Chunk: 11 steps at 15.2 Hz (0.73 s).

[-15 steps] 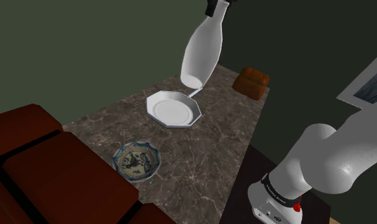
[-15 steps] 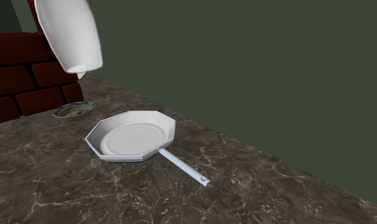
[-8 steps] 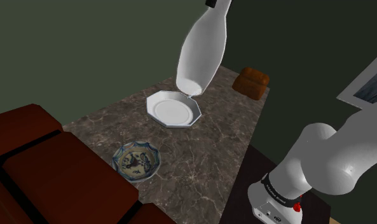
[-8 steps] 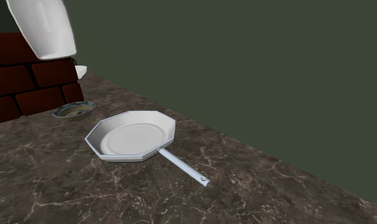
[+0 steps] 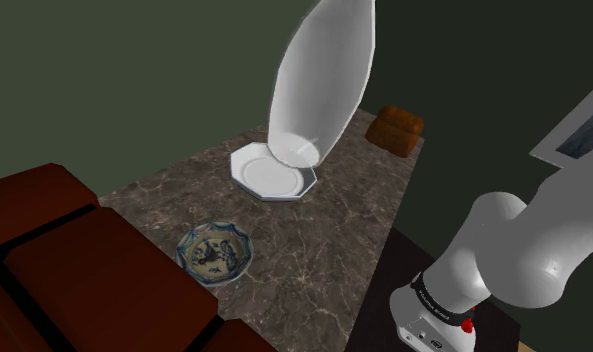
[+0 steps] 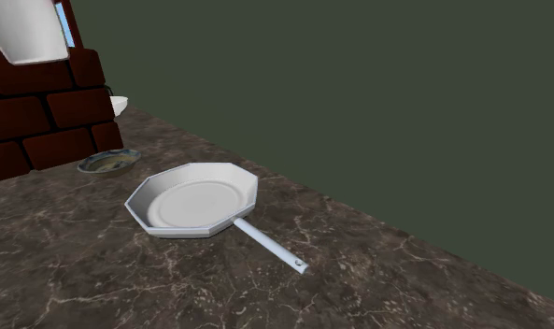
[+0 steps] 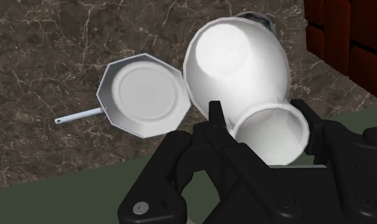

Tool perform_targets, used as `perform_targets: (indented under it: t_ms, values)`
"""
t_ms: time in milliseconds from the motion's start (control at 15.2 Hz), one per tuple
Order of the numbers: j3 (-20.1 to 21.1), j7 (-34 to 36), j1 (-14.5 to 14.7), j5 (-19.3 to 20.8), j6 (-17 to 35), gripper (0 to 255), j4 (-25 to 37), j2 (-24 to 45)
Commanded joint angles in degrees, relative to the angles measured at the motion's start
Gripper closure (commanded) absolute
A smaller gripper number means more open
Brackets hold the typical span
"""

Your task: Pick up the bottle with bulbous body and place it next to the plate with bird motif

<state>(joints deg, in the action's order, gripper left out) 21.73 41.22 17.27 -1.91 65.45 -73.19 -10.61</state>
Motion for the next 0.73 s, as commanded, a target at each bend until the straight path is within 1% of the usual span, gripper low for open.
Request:
perform_targets:
  t_ms: [0, 198, 330, 396, 528, 660]
  values:
    - [2.5, 3.8, 1.2, 0.4, -1.4, 255, 2.9, 1.6]
    - [6.9, 9.9, 3.6, 2.2, -4.5, 255, 9.8, 5.9]
    - [10.4, 14.5, 6.0, 4.6, -7.2, 255, 15.7, 9.9]
    - [12.2, 17.0, 7.8, 6.4, -8.8, 255, 19.3, 12.4]
    - [15.7, 21.9, 12.8, 11.5, -12.8, 255, 27.9, 18.3]
    - [14.0, 20.4, 10.0, 7.6, -8.7, 255, 20.3, 14.0]
